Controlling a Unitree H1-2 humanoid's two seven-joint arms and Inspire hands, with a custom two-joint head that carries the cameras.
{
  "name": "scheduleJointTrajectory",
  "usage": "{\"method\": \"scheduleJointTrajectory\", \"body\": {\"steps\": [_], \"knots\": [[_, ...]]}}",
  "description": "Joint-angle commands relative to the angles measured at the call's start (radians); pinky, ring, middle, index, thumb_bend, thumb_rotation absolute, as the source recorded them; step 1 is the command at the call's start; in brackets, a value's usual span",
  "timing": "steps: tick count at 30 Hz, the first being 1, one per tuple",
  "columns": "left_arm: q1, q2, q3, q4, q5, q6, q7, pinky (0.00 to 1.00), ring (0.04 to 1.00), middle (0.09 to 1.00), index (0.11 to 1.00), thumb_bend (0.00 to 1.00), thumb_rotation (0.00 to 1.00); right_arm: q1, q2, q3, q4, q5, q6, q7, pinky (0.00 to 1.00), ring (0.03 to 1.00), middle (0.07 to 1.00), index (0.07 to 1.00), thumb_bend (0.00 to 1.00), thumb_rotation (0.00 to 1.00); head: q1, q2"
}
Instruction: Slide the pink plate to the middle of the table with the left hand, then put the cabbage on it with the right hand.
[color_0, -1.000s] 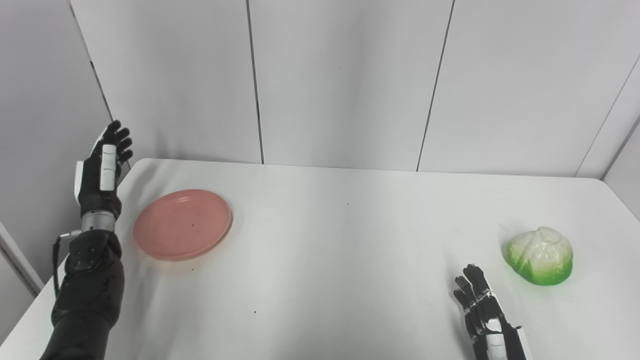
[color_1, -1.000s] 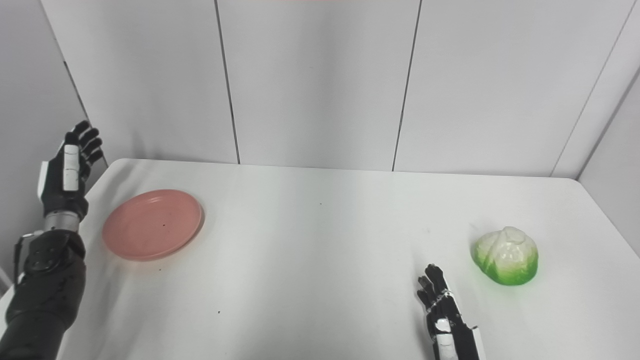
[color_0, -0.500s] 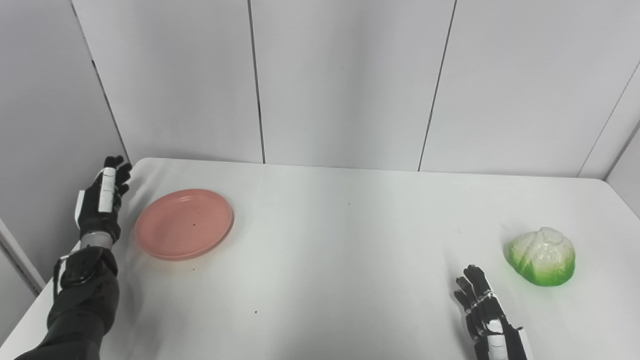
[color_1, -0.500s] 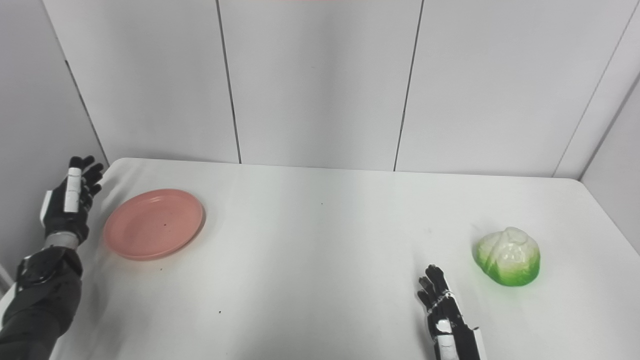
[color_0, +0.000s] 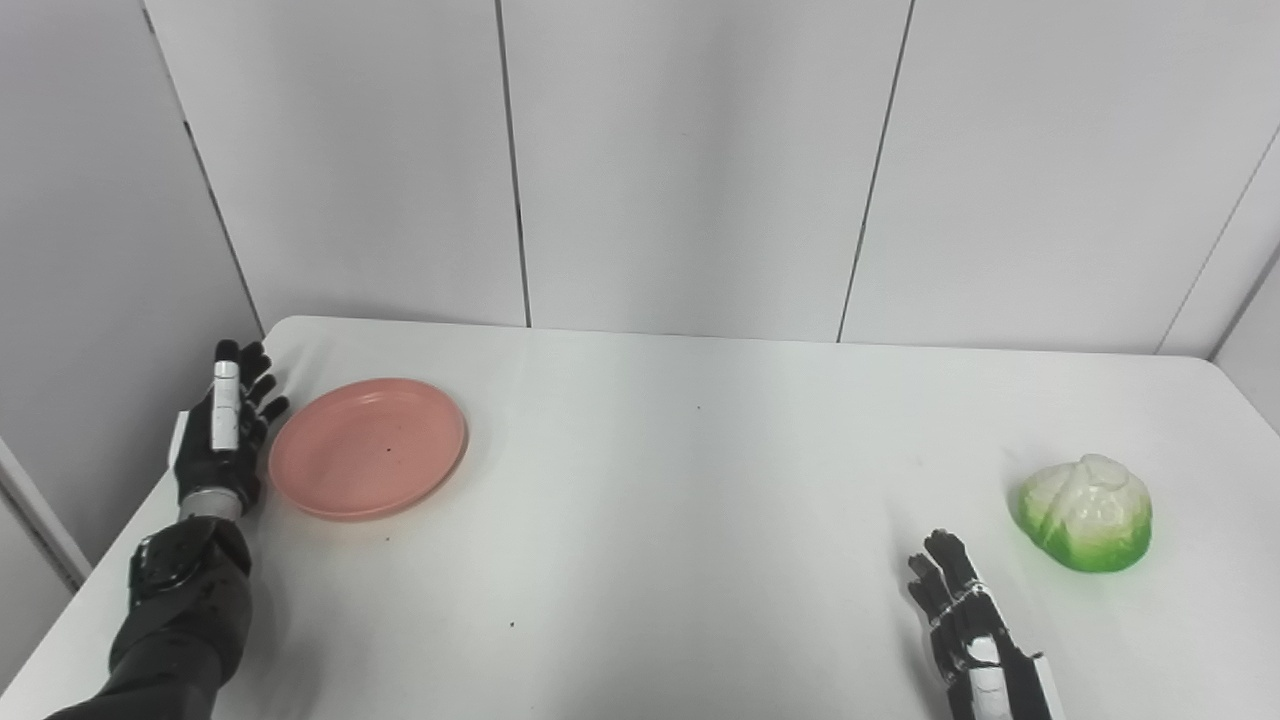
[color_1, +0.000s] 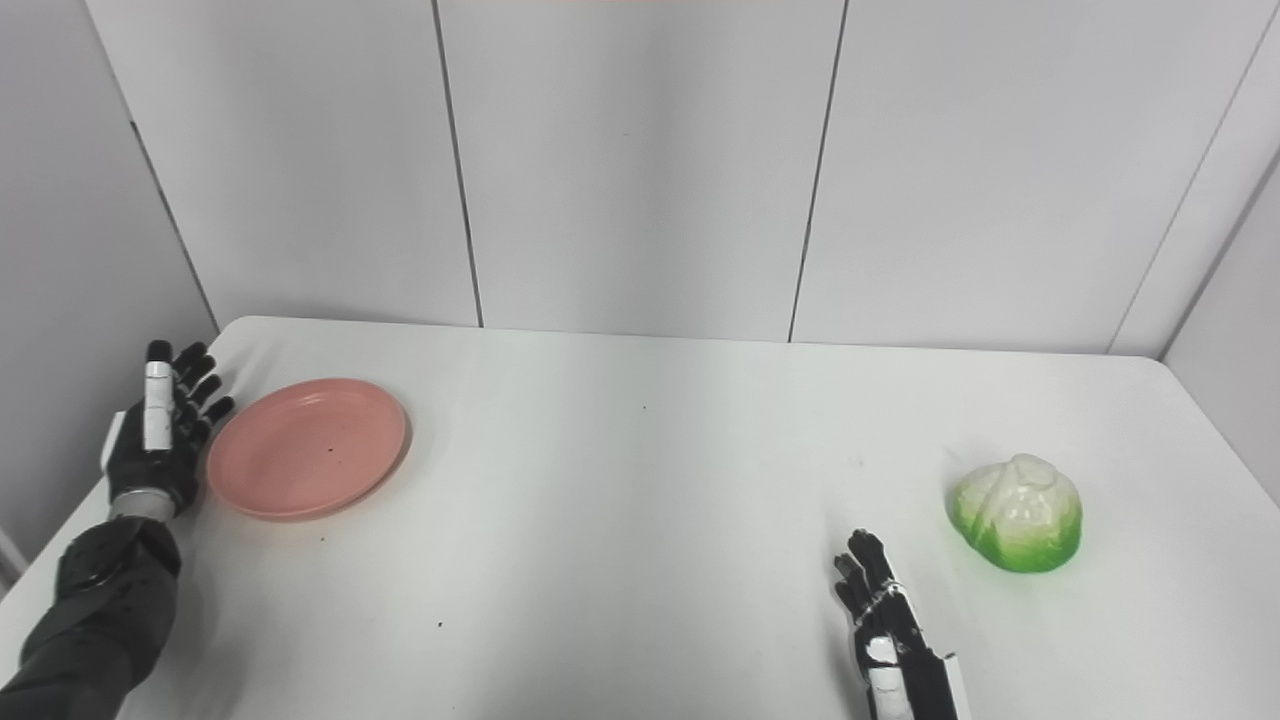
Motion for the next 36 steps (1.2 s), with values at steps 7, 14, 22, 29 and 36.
{"method": "scheduleJointTrajectory", "body": {"steps": [7,14,22,29,36], "knots": [[0.041,-0.047,-0.002,-0.082,-0.028,0.007,-0.074,0.96,0.970,0.936,0.874,0.95,0.87,0.072,0.008,0.030,-0.019,-0.004,0.040,-0.003,0.95,0.933,0.953,0.921,0.88,0.91,-0.004,0.007],[0.099,-0.081,-0.008,-0.196,-0.051,0.056,-0.101,0.93,0.947,0.927,0.886,0.95,0.88,0.071,0.011,0.035,-0.024,-0.004,0.048,-0.008,0.94,0.926,0.948,0.916,0.88,0.90,-0.010,0.015],[0.148,-0.111,-0.047,-0.311,-0.041,0.104,-0.100,0.86,0.937,0.924,0.877,0.97,0.85,0.069,0.014,0.043,-0.031,-0.010,0.061,-0.022,0.93,0.922,0.943,0.913,0.88,0.90,-0.020,0.023],[0.152,-0.147,-0.072,-0.343,-0.036,0.113,-0.094,0.84,0.935,0.911,0.863,1.00,0.82,0.068,0.023,0.056,-0.035,-0.026,0.062,-0.038,0.92,0.916,0.940,0.912,0.87,0.92,-0.045,0.029],[0.134,-0.176,-0.099,-0.341,-0.029,0.117,-0.099,0.83,0.938,0.911,0.862,1.00,0.83,0.066,0.038,0.071,-0.040,-0.033,0.067,-0.055,0.92,0.912,0.937,0.910,0.85,0.92,-0.090,0.037]]}}
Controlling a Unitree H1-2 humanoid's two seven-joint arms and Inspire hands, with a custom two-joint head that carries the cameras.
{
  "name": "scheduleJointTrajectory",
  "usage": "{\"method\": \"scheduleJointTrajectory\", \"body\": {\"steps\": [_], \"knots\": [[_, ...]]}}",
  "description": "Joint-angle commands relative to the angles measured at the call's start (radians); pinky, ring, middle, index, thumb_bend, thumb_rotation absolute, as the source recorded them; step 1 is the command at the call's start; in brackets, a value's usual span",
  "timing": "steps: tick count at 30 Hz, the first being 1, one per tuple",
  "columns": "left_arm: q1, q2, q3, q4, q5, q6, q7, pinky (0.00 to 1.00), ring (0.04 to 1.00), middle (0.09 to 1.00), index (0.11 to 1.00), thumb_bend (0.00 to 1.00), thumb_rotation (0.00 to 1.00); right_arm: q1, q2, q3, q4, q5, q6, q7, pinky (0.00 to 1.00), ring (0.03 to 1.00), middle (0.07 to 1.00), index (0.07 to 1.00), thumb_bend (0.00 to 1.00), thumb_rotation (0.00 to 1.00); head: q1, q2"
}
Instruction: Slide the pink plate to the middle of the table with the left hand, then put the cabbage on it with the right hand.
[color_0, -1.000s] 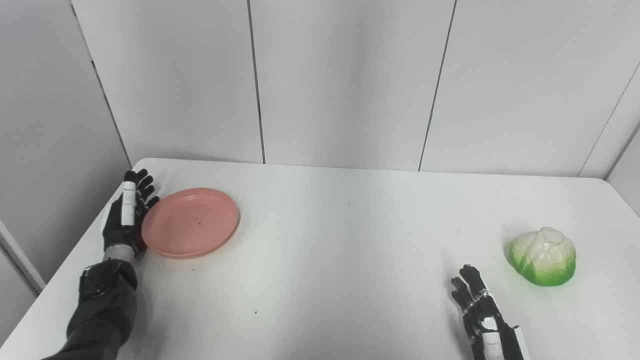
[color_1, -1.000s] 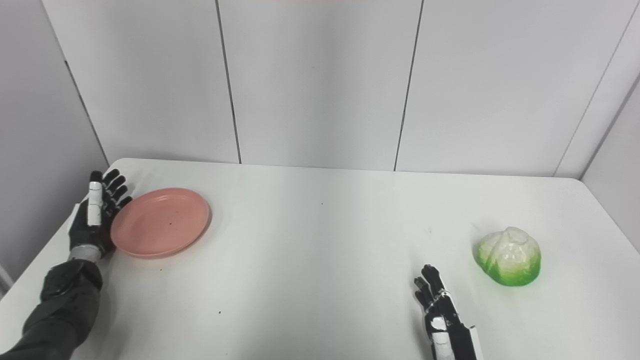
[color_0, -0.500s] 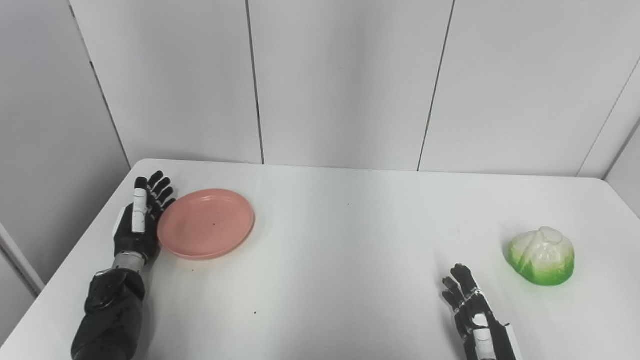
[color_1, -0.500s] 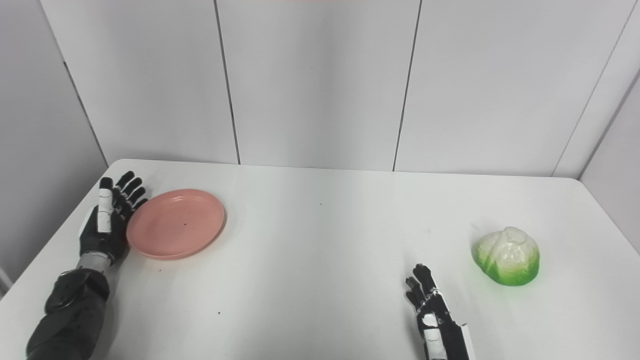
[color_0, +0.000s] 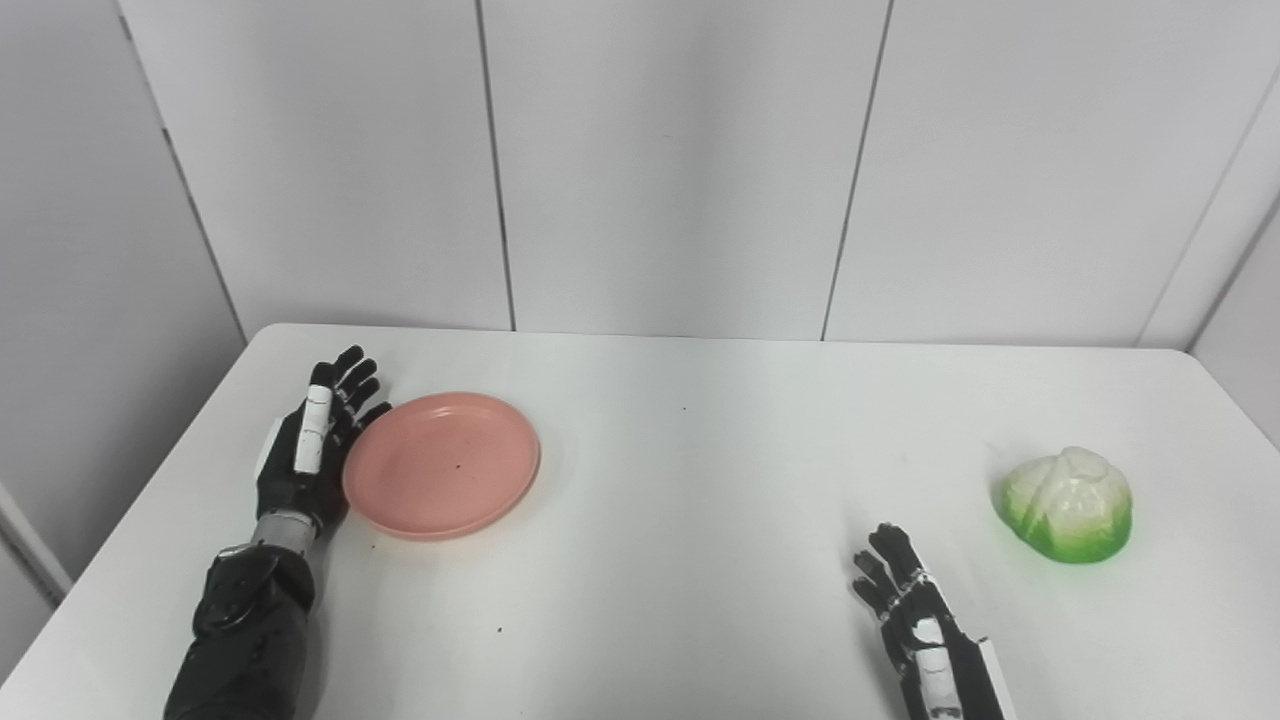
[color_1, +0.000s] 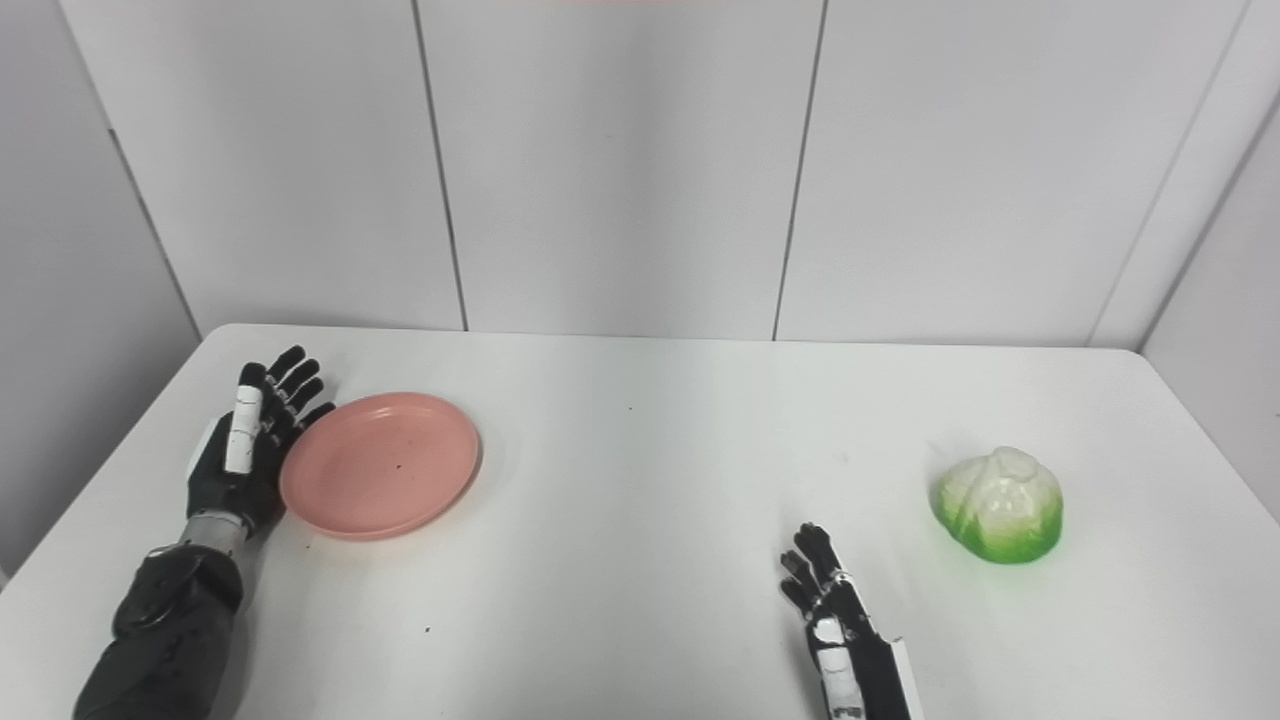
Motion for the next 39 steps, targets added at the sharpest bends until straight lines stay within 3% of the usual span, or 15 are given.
{"method": "scheduleJointTrajectory", "body": {"steps": [1,5,13,20,27,39], "knots": [[-0.001,-0.036,-0.013,0.009,0.005,-0.001,-0.023,0.81,0.934,0.911,0.868,1.00,0.84,0.063,0.027,0.018,-0.015,-0.002,0.026,-0.005,0.92,0.913,0.938,0.911,0.85,0.92,-0.014,0.004],[-0.004,-0.056,-0.021,0.007,-0.003,0.025,-0.029,0.83,0.941,0.915,0.873,1.00,0.84,0.061,0.032,0.033,-0.023,-0.014,0.034,-0.018,0.93,0.917,0.941,0.914,0.86,0.93,-0.034,0.010],[0.009,-0.105,-0.044,-0.044,0.036,0.053,0.031,0.88,0.946,0.915,0.866,1.00,0.86,0.054,0.047,0.059,-0.035,-0.031,0.053,-0.050,0.92,0.915,0.942,0.912,0.86,0.93,-0.087,0.025],[0.053,-0.162,-0.074,-0.162,0.080,0.102,0.098,0.90,0.966,0.929,0.842,1.00,0.87,0.044,0.060,0.081,-0.045,-0.038,0.077,-0.078,0.93,0.920,0.945,0.907,0.87,0.93,-0.141,0.035],[0.088,-0.216,-0.088,-0.245,0.112,0.121,0.149,0.90,0.974,0.948,0.882,1.00,0.90,0.041,0.065,0.101,-0.051,-0.050,0.081,-0.094,0.95,0.926,0.953,0.914,0.88,0.93,-0.171,0.043],[0.125,-0.297,-0.112,-0.357,0.115,0.145,0.181,0.91,0.971,0.934,0.846,0.96,0.87,0.026,0.087,0.129,-0.045,-0.075,0.084,-0.123,0.94,0.927,0.955,0.913,0.89,0.92,-0.267,0.049]]}}
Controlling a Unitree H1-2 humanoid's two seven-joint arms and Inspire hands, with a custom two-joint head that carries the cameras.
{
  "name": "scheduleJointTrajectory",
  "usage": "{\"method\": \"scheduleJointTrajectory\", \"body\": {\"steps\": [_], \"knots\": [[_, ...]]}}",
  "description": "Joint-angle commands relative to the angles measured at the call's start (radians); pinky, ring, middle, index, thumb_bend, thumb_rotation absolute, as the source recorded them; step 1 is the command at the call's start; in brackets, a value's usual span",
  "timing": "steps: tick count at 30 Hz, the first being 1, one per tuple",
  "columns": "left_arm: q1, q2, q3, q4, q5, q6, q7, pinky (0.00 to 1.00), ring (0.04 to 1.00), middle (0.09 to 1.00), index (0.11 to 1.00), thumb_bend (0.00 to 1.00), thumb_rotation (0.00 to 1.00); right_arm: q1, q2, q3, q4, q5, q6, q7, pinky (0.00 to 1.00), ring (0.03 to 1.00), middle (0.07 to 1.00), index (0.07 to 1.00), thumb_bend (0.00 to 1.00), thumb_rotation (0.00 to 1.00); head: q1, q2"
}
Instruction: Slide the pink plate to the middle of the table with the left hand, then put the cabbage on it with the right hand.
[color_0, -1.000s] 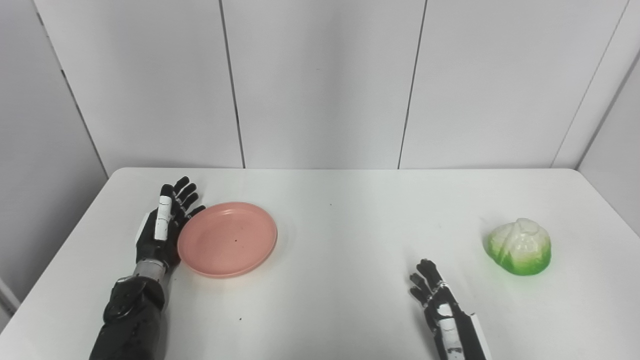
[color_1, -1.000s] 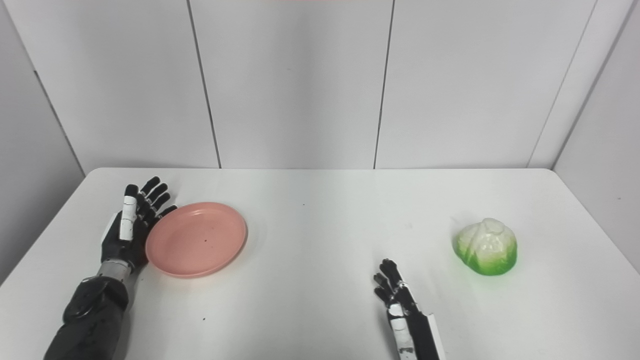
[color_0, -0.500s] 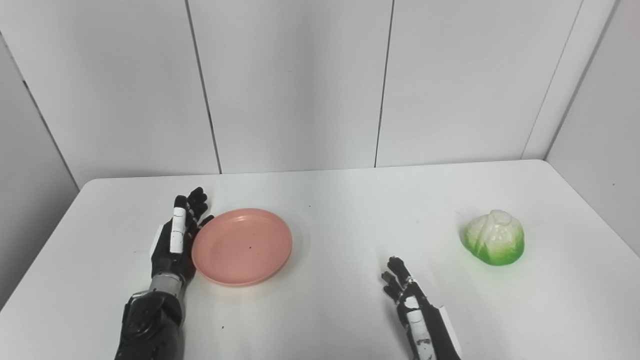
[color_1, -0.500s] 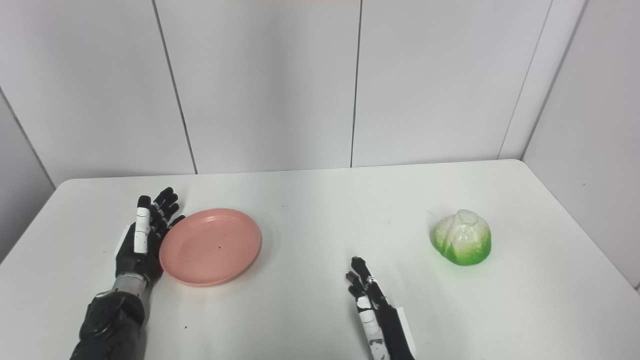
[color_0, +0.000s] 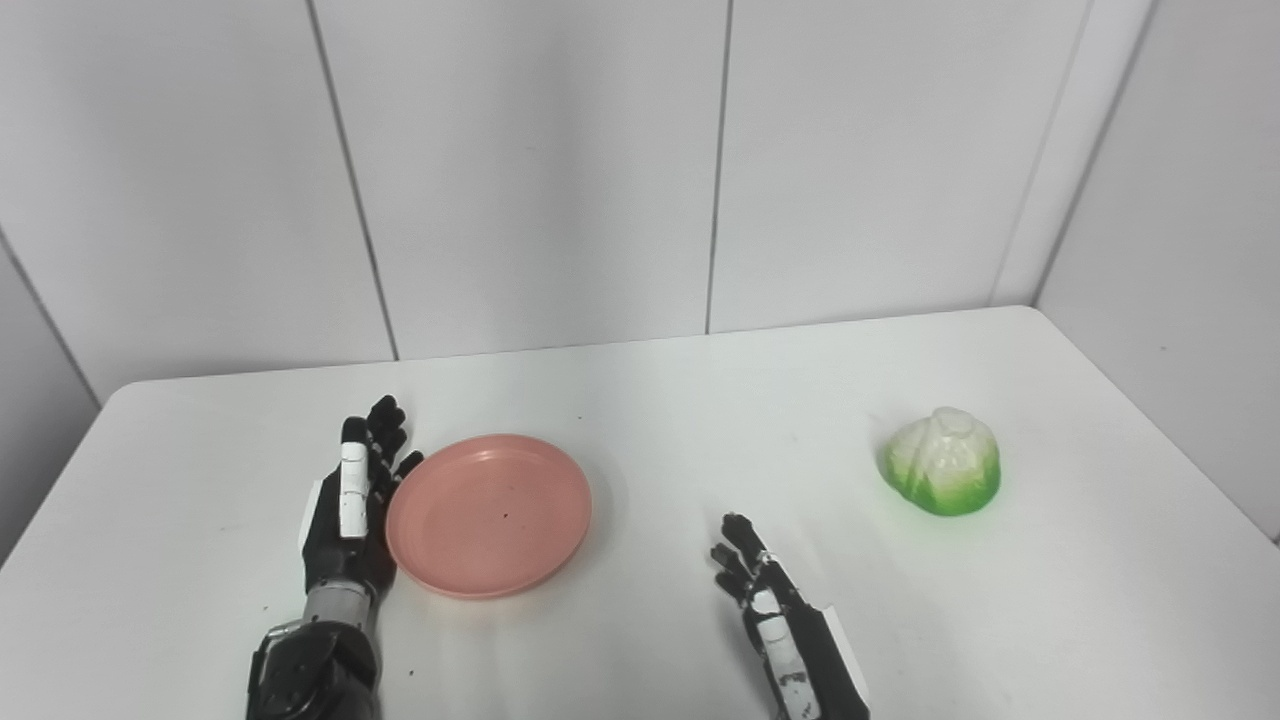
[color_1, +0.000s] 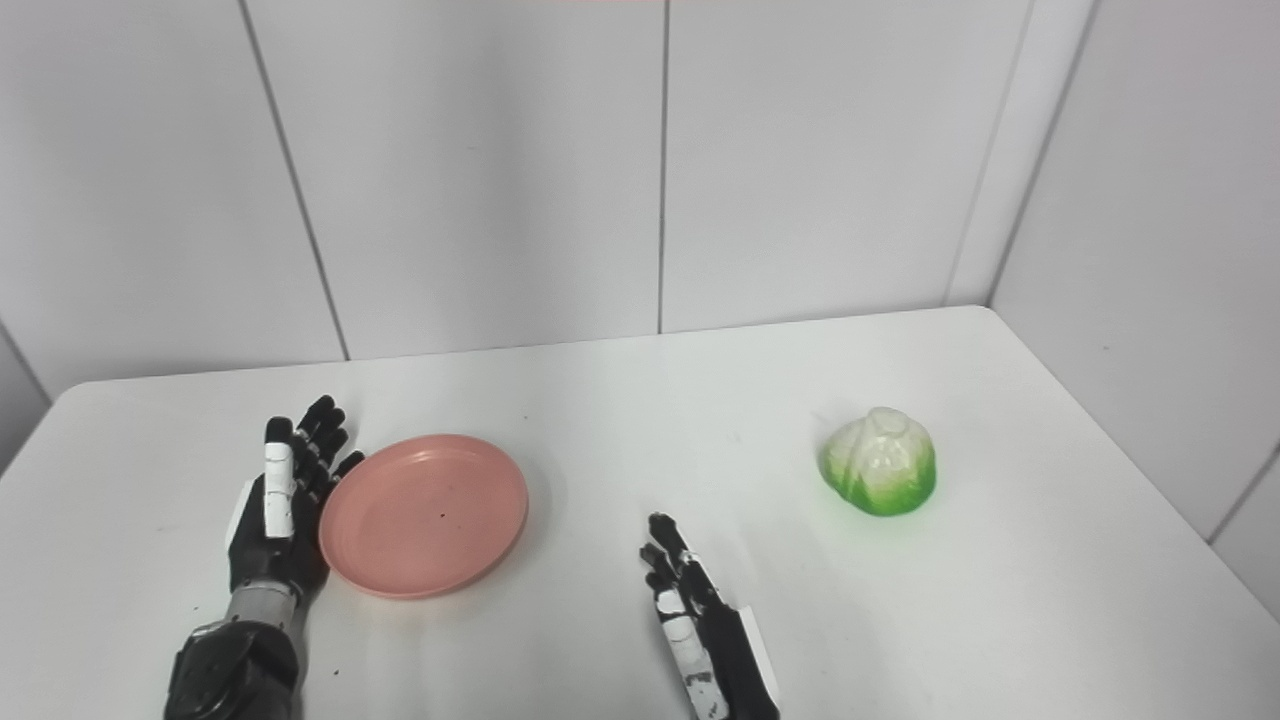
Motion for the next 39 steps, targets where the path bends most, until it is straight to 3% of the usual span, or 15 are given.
{"method": "scheduleJointTrajectory", "body": {"steps": [1,13,19,24,27,31,35,39], "knots": [[0.007,-0.026,-0.002,-0.010,0.007,-0.018,0.020,0.91,0.970,0.932,0.842,0.96,0.87,0.029,0.046,0.010,-0.018,-0.014,0.008,-0.006,0.94,0.927,0.956,0.914,0.89,0.92,-0.011,0.002],[0.004,-0.077,-0.025,-0.051,0.025,0.004,0.053,0.92,0.973,0.948,0.843,0.96,0.88,0.020,0.069,0.031,-0.024,-0.039,0.030,-0.024,0.95,0.939,0.963,0.928,0.88,0.94,-0.070,0.006],[0.002,-0.082,-0.031,-0.048,0.029,0.008,0.057,0.91,0.965,0.944,0.843,0.96,0.88,0.022,0.068,0.032,-0.032,-0.052,0.033,-0.026,0.95,0.942,0.970,0.936,0.87,0.95,-0.071,0.008],[0.004,-0.084,-0.029,-0.042,0.032,0.004,0.064,0.92,0.972,0.954,0.848,0.94,0.90,0.016,0.050,0.026,-0.036,-0.105,-0.009,-0.034,0.94,0.965,0.997,0.972,0.80,0.97,-0.069,0.004],[0.004,-0.080,-0.024,-0.037,0.027,0.001,0.059,0.93,0.976,0.958,0.848,0.94,0.90,0.011,0.043,0.011,-0.062,-0.119,0.000,-0.036,0.94,0.981,1.000,0.984,0.81,0.96,-0.070,0.004],[-0.005,-0.072,-0.015,-0.020,0.020,-0.005,0.053,0.93,0.970,0.956,0.848,0.94,0.89,0.001,0.040,-0.016,-0.159,-0.098,0.080,-0.027,0.97,0.998,1.000,0.997,0.84,0.93,-0.095,-0.001],[-0.019,-0.069,-0.011,0.011,0.019,-0.012,0.047,0.92,0.968,0.944,0.838,0.94,0.88,-0.046,-0.019,-0.036,-0.308,-0.145,0.262,0.012,0.97,1.000,1.000,1.000,0.88,0.92,-0.108,-0.001],[-0.028,-0.065,-0.022,0.037,0.030,-0.033,0.036,0.91,0.966,0.942,0.844,0.95,0.89,-0.109,-0.076,-0.100,-0.422,-0.146,0.418,0.037,0.91,1.000,1.000,1.000,0.91,0.90,-0.109,-0.008]]}}
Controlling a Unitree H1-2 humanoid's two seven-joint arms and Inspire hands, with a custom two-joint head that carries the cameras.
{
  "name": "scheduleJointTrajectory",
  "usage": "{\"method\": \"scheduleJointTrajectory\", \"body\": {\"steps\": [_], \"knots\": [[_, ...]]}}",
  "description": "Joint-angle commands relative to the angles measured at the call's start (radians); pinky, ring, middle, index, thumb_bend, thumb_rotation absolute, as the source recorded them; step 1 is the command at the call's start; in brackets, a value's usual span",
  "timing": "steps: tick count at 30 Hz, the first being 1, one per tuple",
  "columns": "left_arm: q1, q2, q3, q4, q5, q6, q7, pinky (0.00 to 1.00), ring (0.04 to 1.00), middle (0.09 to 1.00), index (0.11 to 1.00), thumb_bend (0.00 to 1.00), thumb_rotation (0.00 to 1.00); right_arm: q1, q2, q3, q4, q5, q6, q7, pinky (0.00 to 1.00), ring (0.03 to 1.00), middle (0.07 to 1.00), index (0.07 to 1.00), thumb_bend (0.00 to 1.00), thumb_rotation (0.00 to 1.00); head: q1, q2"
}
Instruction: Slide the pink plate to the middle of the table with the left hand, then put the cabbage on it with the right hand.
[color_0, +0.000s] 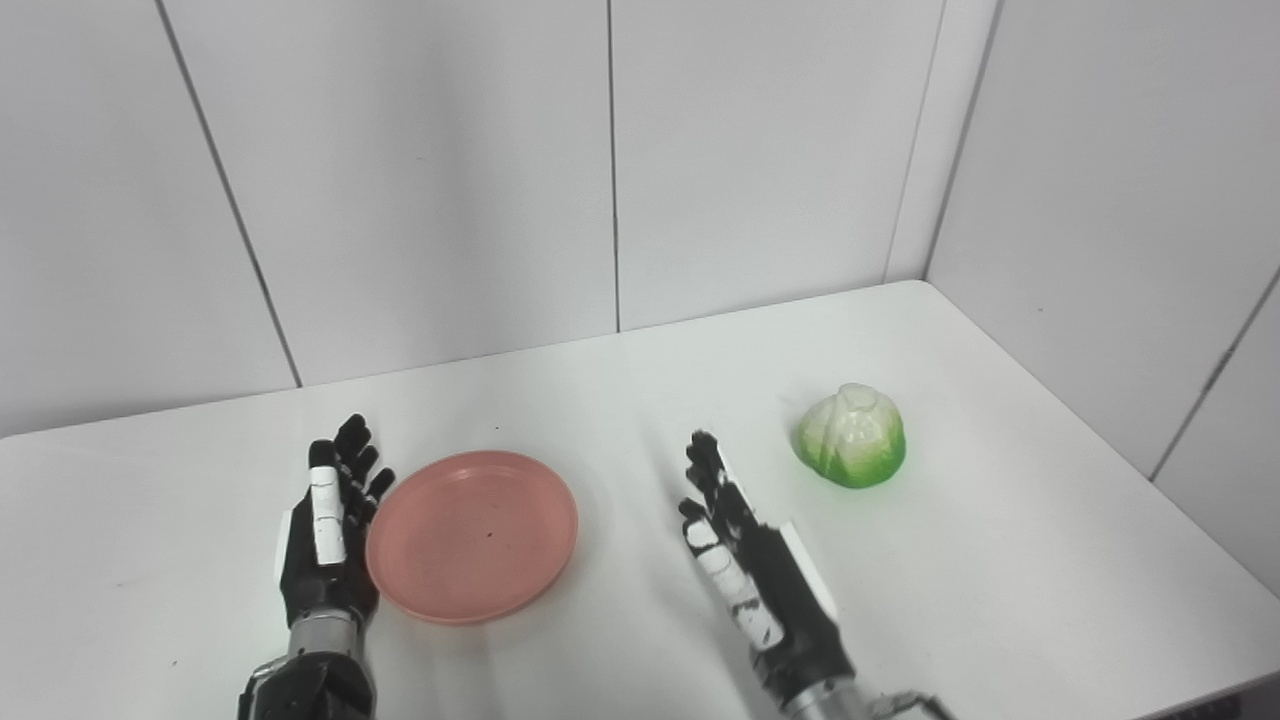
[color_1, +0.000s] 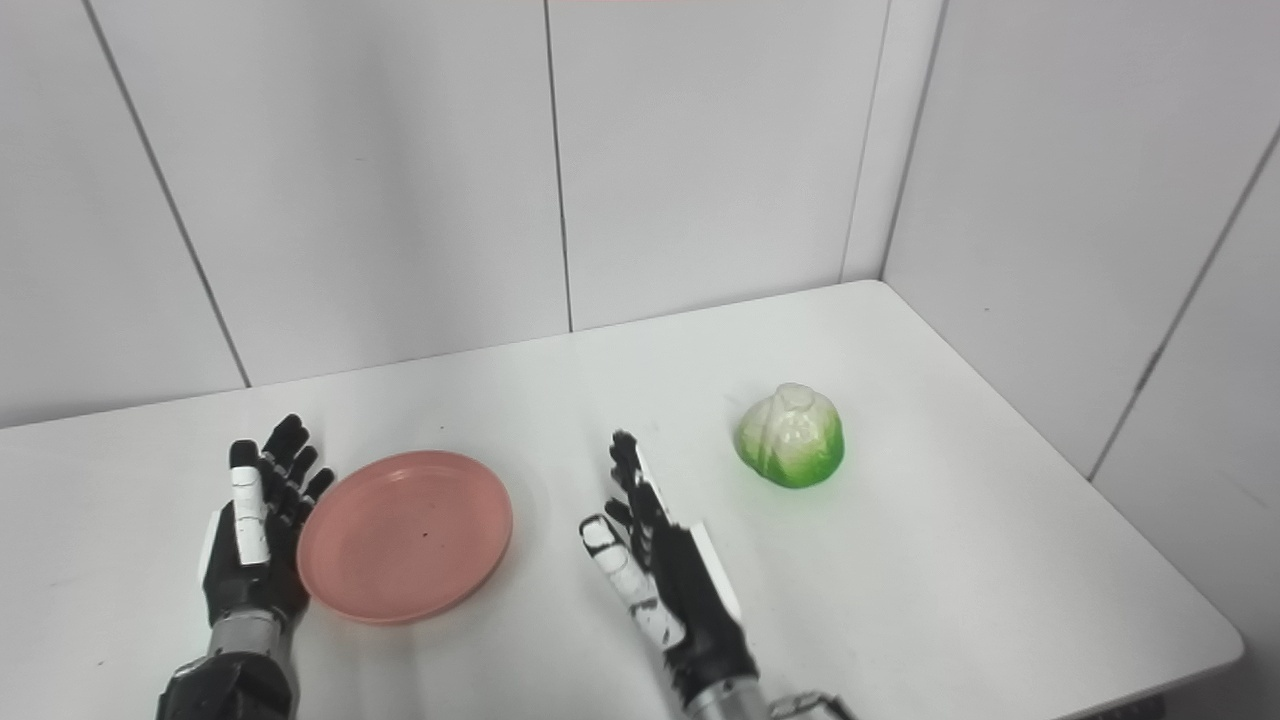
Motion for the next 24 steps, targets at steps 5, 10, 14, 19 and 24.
{"method": "scheduleJointTrajectory", "body": {"steps": [5,10,14,19,24], "knots": [[-0.019,0.000,-0.004,0.027,-0.004,-0.018,-0.013,0.92,0.964,0.940,0.840,0.95,0.89,-0.114,-0.102,-0.088,-0.099,0.011,0.125,0.030,0.89,0.992,1.000,1.000,0.98,0.84,0.002,-0.004],[-0.019,0.003,-0.010,0.027,0.000,-0.022,-0.017,0.94,0.971,0.948,0.848,0.95,0.90,-0.197,-0.269,-0.089,-0.130,-0.073,0.211,0.110,0.81,0.960,0.994,0.993,1.00,0.78,0.002,-0.007],[-0.022,0.003,-0.010,0.023,-0.003,-0.016,-0.019,0.95,0.972,0.948,0.851,0.96,0.89,-0.268,-0.389,-0.088,-0.134,-0.148,0.246,0.234,0.79,0.948,0.999,0.972,1.00,0.71,0.003,-0.006],[-0.024,0.003,-0.012,0.026,0.004,-0.018,-0.015,0.93,0.965,0.941,0.854,0.95,0.89,-0.352,-0.469,-0.112,-0.113,-0.221,0.247,0.360,0.70,0.897,0.978,0.947,1.00,0.51,0.014,-0.008],[-0.025,0.003,-0.011,0.033,0.003,-0.023,-0.014,0.91,0.960,0.940,0.861,0.95,0.89,-0.458,-0.576,-0.114,-0.061,-0.358,0.247,0.559,0.73,0.903,0.967,0.967,1.00,0.53,0.022,-0.008]]}}
